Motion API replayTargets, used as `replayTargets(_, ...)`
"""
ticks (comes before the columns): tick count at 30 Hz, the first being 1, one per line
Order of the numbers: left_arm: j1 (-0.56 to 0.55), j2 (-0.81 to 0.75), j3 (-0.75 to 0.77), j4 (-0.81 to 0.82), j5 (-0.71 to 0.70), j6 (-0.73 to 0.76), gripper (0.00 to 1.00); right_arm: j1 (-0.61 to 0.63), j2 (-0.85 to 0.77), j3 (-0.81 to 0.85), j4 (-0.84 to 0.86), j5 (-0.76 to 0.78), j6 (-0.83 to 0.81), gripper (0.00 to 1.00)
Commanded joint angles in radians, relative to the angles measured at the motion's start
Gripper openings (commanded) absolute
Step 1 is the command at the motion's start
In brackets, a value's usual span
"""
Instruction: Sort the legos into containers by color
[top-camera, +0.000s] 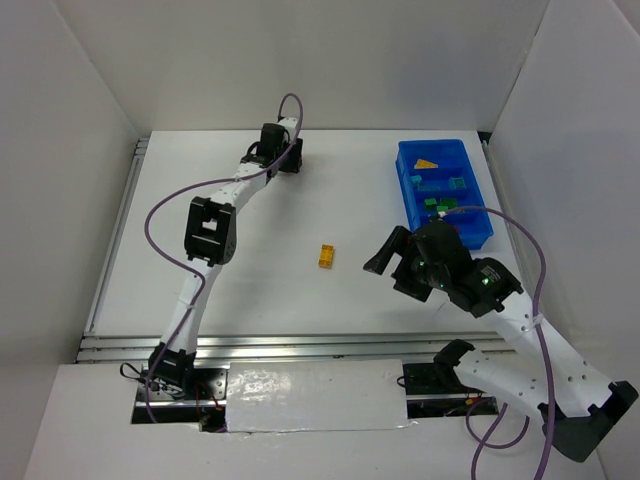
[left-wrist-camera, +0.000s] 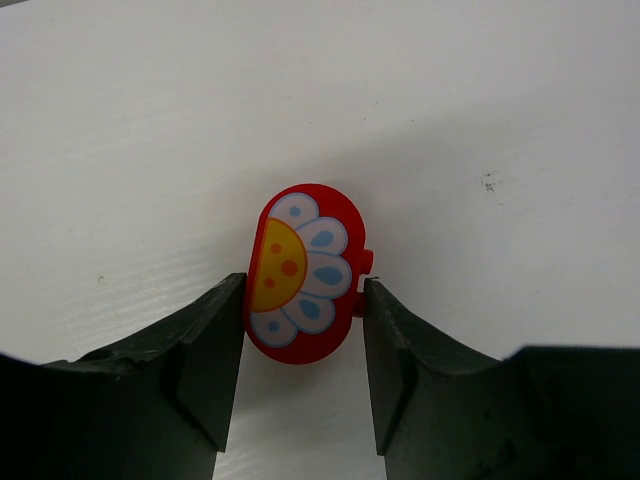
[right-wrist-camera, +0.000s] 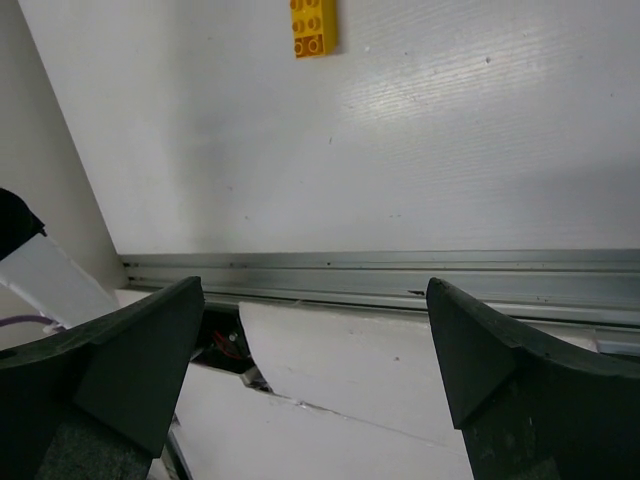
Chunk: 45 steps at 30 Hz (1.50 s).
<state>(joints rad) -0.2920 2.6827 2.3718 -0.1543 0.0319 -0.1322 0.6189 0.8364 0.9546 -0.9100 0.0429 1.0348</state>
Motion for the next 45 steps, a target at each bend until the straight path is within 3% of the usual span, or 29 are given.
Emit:
replayTargets(1, 0.005, 0.002, 0.020, 0.019, 0.023, 0.009, 0.41, -0.028, -0.023, 0.019, -0.006, -0.015, -0.027, 1.00)
replayTargets(4, 0.005, 0.000, 0.020, 0.018, 0.017, 0.006, 0.32, -0.045, -0.028, 0.026, -0.007, -0.023, -0.045, 1.00)
replayTargets(5, 0.005, -0.001, 0.020, 0.016, 0.017, 0.008, 0.21, -0.057, -0.023, 0.029, -0.010, -0.024, -0.059, 1.00)
replayTargets(9, 0.002, -0.055, -0.023, 0.003, 0.002, -0.004, 0.00, -0.110, -0.017, 0.038, -0.010, -0.038, -0.093, 1.00)
replayTargets(16, -0.013, -0.455, -0.354, 0.113, 0.153, -0.011, 0.00, -0.284, -0.028, 0.090, 0.051, -0.149, -0.173, 1.00)
replayTargets(19, -0.036, -0.559, -0.323, 0.000, 0.233, 0.060, 0.00, -0.347, 0.003, 0.142, 0.072, -0.181, -0.183, 1.00)
replayTargets(21, -0.039, -0.630, -0.304, -0.066, 0.367, 0.077, 0.00, -0.364, 0.021, 0.180, 0.092, -0.179, -0.164, 1.00)
replayTargets(23, -0.045, -0.693, -0.344, -0.097, 0.477, 0.062, 0.00, -0.399, 0.043, 0.200, 0.138, -0.217, -0.105, 1.00)
replayTargets(26, -0.085, -0.805, -0.414, -0.134, 0.525, 0.054, 0.00, -0.452, 0.050, 0.199, 0.271, -0.299, -0.013, 1.00)
replayTargets(35, -0.364, -1.009, -0.571, -0.208, 0.473, 0.082, 0.00, -0.467, 0.182, 0.260, 0.385, -0.327, 0.050, 1.00)
replayTargets(39, -0.493, -1.084, -0.651, -0.235, 0.363, 0.121, 0.00, -0.464, 0.217, 0.239, 0.419, -0.394, 0.067, 1.00)
replayTargets(45, -0.507, -1.172, -0.718, -0.220, 0.346, 0.109, 0.00, -0.435, 0.204, 0.145, 0.533, -0.518, 0.119, 1.00)
